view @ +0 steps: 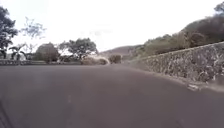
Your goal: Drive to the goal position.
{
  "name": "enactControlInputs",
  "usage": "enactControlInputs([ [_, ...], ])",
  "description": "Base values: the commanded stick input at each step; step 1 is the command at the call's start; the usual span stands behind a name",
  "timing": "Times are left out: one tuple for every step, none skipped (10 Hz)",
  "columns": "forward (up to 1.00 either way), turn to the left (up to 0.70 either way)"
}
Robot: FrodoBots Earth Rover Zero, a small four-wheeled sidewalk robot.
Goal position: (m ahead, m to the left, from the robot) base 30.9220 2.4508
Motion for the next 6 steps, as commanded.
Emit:
enactControlInputs([
  [1.00,0.00],
  [1.00,0.00],
  [1.00,0.00],
  [1.00,0.00],
  [1.00,0.03],
  [1.00,0.11],
])
